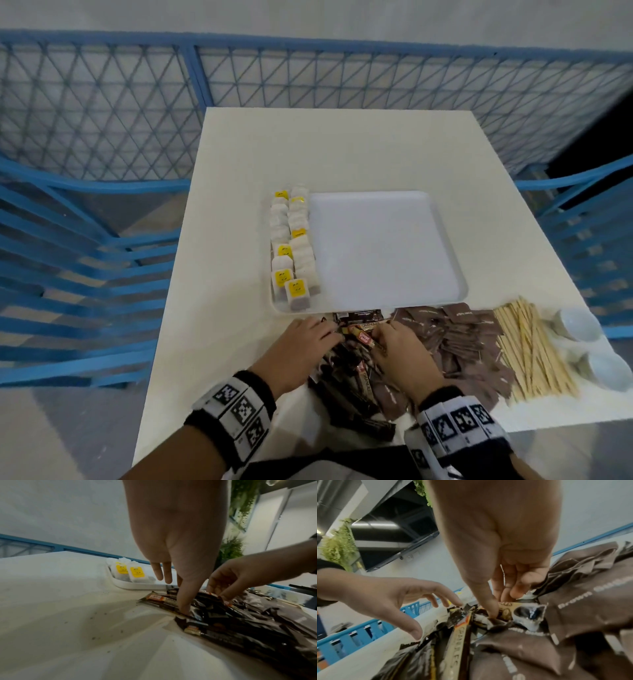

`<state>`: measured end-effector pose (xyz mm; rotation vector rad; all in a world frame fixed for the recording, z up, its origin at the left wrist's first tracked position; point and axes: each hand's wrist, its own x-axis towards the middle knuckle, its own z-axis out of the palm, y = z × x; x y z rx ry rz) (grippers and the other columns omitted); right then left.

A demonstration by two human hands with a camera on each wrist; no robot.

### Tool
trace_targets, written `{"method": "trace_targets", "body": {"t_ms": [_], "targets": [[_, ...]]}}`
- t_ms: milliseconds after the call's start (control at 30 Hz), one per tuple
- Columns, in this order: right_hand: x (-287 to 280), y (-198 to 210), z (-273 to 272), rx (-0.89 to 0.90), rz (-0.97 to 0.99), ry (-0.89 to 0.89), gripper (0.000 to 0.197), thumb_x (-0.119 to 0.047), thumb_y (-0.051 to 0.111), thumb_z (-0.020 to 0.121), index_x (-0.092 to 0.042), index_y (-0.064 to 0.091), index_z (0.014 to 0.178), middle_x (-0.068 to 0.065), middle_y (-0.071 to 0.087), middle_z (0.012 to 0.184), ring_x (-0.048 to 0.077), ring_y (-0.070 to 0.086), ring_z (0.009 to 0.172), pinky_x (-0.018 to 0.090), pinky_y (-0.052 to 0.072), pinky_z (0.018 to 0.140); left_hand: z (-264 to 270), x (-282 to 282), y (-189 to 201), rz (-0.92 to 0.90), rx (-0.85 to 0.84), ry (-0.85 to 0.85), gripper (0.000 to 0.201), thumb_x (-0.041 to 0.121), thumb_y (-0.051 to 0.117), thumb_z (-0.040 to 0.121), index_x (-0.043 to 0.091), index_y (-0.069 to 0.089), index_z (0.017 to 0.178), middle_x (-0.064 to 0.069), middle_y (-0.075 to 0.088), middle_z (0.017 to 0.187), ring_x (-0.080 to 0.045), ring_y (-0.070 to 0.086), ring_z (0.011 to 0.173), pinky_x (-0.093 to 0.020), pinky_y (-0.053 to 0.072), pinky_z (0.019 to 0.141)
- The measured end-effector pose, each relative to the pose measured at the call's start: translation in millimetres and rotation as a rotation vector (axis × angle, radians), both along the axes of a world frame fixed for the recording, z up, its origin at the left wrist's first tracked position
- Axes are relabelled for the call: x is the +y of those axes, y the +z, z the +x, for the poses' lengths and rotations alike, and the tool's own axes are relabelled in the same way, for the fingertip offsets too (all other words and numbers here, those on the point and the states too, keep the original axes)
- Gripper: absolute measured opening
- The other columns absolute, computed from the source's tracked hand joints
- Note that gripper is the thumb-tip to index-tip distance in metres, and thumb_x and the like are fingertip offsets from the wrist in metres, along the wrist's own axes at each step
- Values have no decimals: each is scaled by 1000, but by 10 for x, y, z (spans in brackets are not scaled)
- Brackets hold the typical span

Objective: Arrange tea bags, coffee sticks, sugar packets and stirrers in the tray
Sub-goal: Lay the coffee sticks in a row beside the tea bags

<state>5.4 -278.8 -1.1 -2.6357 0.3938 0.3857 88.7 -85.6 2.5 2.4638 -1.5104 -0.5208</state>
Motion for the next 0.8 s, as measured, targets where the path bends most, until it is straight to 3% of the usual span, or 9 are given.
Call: {"method": "trace_targets", "body": {"t_ms": [100, 200, 300, 400, 500, 533, 600, 667, 800], "targets": [[-42, 7, 5, -5, 11, -23, 16, -18, 59, 83, -14, 60, 98, 4, 56, 98, 20, 52, 97, 26, 41, 85, -1, -103, 6, 69, -52, -60, 65, 0, 71, 63, 16, 58, 125, -3, 62, 119, -25, 58, 108, -36, 47, 87], [-103, 106, -17, -23, 111, -69, 15, -22, 63, 81, -17, 50, 86, 0, 54, 88, 17, 51, 85, 23, 38, 72, 7, -151, 57, 147, -154, -70, 62, 15, 83, 47, 22, 68, 107, 3, 66, 101, -18, 63, 95, -28, 49, 79], [-154, 212, -32, -45, 280, -60, 13, -17, 56, 87, -17, 44, 89, 0, 57, 84, 12, 50, 70, 17, 36, 59, -26, -160, 17, 239, -56, -6, 57, -1, 58, 78, 13, 46, 132, -7, 50, 128, -27, 48, 113, -34, 36, 92], [-165, 235, -18, 8, 358, 30, 7, -14, 46, 93, -19, 42, 97, 0, 56, 92, 14, 53, 81, 15, 40, 63, -43, -126, -13, 174, -41, 43, 62, -10, 48, 80, 10, 38, 138, -11, 45, 132, -30, 48, 110, -36, 38, 86], [-112, 189, -23, 98, 277, 127, 31, -31, 54, 90, -17, 44, 115, -3, 49, 110, 15, 52, 99, 20, 45, 83, -55, -52, -75, 68, 43, 63, 67, -17, 63, 55, 12, 55, 114, -10, 62, 101, -28, 60, 77, -31, 52, 61], [-92, 158, -29, 152, 223, 163, 45, -40, 57, 87, -16, 42, 123, -2, 46, 117, 15, 52, 105, 21, 44, 88, -65, -34, -110, 40, 55, 62, 62, -17, 62, 54, 13, 55, 108, -9, 62, 98, -28, 60, 76, -32, 52, 60], [-60, 112, -16, 248, 102, 246, 60, -48, 58, 84, -12, 39, 128, 2, 42, 127, 20, 52, 111, 28, 47, 93, -83, -11, -114, 24, 109, 130, 47, -14, 50, 70, 11, 55, 110, -9, 57, 111, -29, 54, 94, -36, 47, 77], [-41, 107, 26, 288, 37, 285, 58, -49, 58, 84, -10, 42, 125, 6, 43, 127, 23, 52, 110, 34, 48, 92, -96, 13, -70, 58, 144, 199, 36, -3, 44, 83, 11, 53, 115, -7, 54, 117, -26, 47, 104, -34, 40, 87], [-25, 112, 109, 255, 46, 287, 43, -45, 56, 85, -12, 52, 113, 6, 56, 116, 23, 57, 103, 35, 50, 87, -130, 37, 29, 38, 166, 361, 20, 17, 40, 97, 9, 50, 113, -8, 55, 111, -25, 48, 102, -29, 35, 83]]}}
